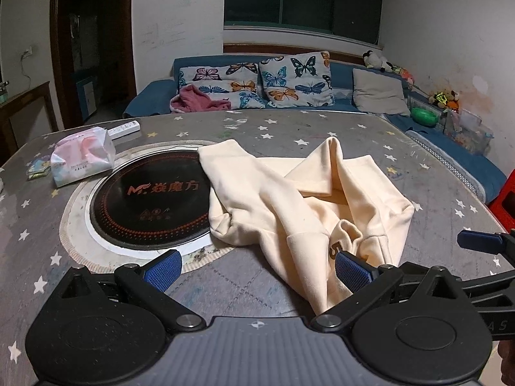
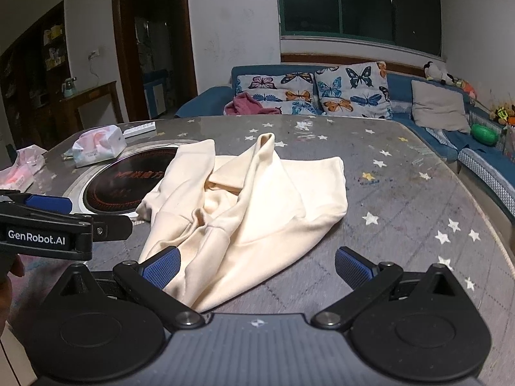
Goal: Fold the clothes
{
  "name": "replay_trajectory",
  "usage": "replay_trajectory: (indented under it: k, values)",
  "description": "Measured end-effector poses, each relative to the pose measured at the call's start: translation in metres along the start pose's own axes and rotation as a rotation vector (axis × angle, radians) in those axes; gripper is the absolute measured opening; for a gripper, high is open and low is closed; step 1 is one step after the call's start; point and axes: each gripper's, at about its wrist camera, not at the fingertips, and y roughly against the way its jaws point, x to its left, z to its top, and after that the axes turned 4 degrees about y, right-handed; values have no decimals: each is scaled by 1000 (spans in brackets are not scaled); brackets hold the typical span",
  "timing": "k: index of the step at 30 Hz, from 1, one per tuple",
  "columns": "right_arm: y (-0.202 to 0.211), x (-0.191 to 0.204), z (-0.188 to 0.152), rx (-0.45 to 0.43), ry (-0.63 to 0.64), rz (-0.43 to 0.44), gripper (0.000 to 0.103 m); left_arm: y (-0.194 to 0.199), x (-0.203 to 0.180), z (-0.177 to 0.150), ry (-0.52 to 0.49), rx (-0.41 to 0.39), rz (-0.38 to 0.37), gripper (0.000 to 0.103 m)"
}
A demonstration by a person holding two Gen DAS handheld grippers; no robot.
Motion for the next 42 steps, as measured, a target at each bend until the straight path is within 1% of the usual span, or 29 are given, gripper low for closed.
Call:
replay_trajectory:
  k: [13,24,42]
  values:
    - [-5,-1,-2,31,-15,-3,103,-5,-1,-3,0,24,15,103]
    - [-15,-1,2,51,-21,6,103,-14,2,1,8,41,18,103]
    - [-26,-4,11,57,-24,16,103,-26,5,10,7,54,29,103]
